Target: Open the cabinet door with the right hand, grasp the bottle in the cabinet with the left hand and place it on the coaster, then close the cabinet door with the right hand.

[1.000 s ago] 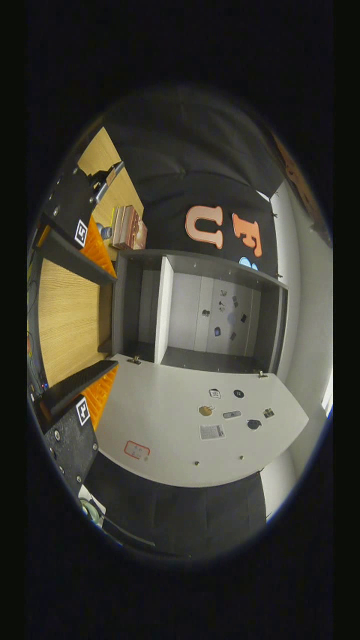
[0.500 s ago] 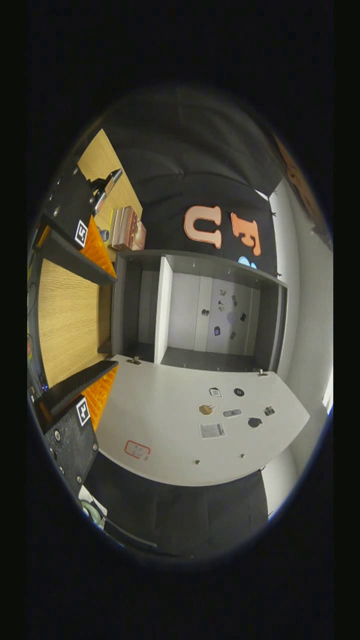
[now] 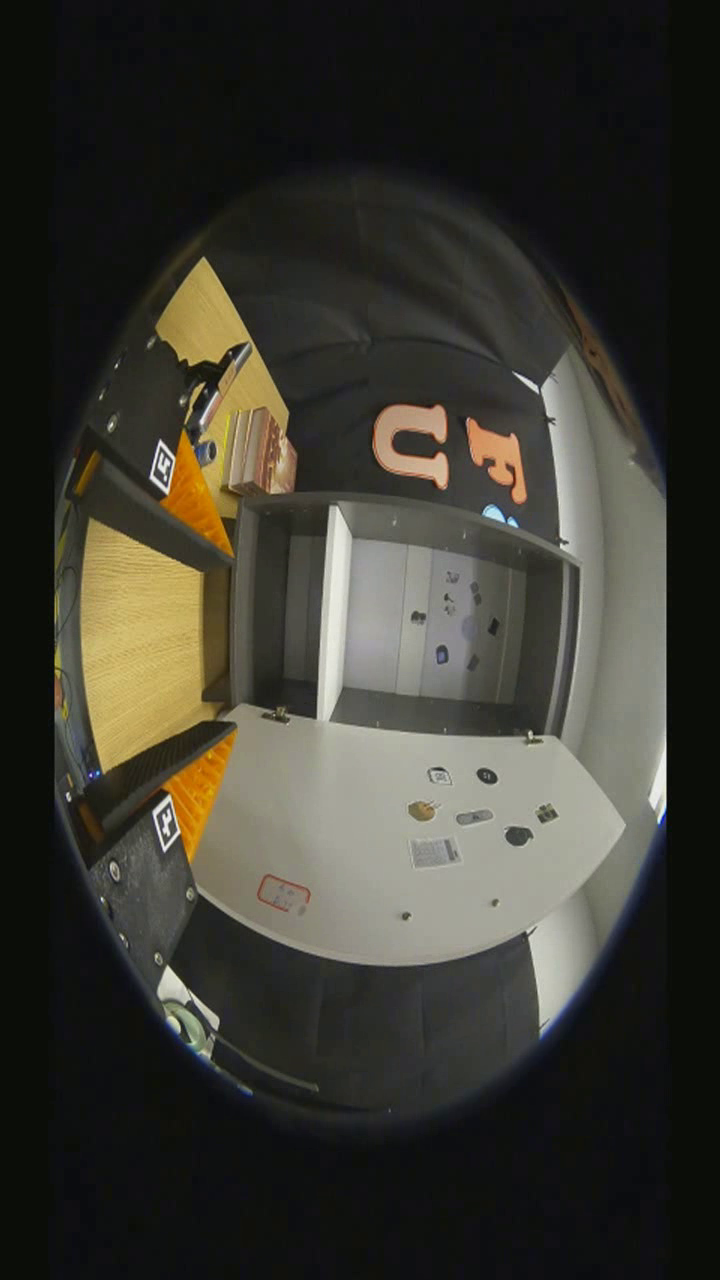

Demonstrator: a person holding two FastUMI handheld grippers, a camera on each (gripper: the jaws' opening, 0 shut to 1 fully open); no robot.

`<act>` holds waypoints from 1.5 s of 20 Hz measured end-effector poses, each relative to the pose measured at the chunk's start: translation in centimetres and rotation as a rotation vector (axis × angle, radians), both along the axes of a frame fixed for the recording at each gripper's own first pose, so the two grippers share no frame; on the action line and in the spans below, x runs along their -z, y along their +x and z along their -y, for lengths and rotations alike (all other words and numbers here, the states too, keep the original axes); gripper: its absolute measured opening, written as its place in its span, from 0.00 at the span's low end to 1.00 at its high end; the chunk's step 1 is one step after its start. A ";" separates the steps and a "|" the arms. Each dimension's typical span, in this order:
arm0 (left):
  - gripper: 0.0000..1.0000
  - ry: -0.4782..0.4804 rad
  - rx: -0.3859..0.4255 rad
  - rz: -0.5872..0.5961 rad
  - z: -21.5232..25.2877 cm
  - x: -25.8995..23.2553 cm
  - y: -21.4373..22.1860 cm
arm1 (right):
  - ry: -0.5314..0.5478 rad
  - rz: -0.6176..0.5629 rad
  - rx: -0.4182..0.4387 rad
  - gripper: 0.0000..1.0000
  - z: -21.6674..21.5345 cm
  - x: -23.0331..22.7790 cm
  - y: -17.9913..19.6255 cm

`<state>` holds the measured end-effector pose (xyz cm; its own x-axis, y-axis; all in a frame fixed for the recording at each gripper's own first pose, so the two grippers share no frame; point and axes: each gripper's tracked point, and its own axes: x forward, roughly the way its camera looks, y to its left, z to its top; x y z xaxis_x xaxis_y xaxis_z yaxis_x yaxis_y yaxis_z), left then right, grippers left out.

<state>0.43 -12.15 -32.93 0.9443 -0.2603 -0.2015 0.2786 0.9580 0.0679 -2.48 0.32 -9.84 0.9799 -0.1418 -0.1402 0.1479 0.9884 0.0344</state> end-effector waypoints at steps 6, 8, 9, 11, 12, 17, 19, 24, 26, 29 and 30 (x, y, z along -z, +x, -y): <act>0.93 0.008 0.029 0.043 0.6 -2.5 1.1 | 0.021 0.008 0.000 0.93 -0.4 -0.6 0.3; 0.94 0.001 0.037 0.059 0.9 -3.9 1.6 | 0.025 0.016 0.008 0.93 -0.2 -1.2 0.1; 0.94 -0.005 0.040 0.072 1.1 -4.7 1.8 | 0.025 0.021 0.015 0.93 -0.1 -1.5 0.0; 0.94 -0.025 0.047 0.092 1.2 -6.6 2.2 | 0.015 0.035 0.029 0.93 0.2 -2.4 -0.2; 0.94 -0.034 0.050 0.098 1.3 -7.5 2.4 | 0.009 0.039 0.036 0.93 0.2 -2.7 -0.5; 0.94 -0.067 0.039 0.113 0.4 -12.3 2.9 | 0.002 0.058 0.053 0.93 0.4 -3.9 -1.3; 0.94 -0.053 0.013 0.129 -0.6 -14.3 3.0 | 0.001 0.066 0.049 0.93 1.0 -4.3 -1.3; 0.93 -0.067 -0.027 0.132 -1.6 -18.5 2.2 | 0.002 0.098 0.051 0.93 3.6 -5.2 -1.1; 0.93 -0.085 -0.038 0.123 -1.6 -19.7 1.7 | -0.015 0.108 0.061 0.93 5.2 -5.5 -1.2; 0.92 -0.103 -0.055 0.116 -1.5 -21.6 0.9 | -0.038 0.120 0.084 0.93 7.7 -6.1 -2.1; 0.92 -0.105 -0.059 0.114 -1.4 -22.3 0.7 | -0.042 0.129 0.098 0.93 8.7 -6.4 -2.5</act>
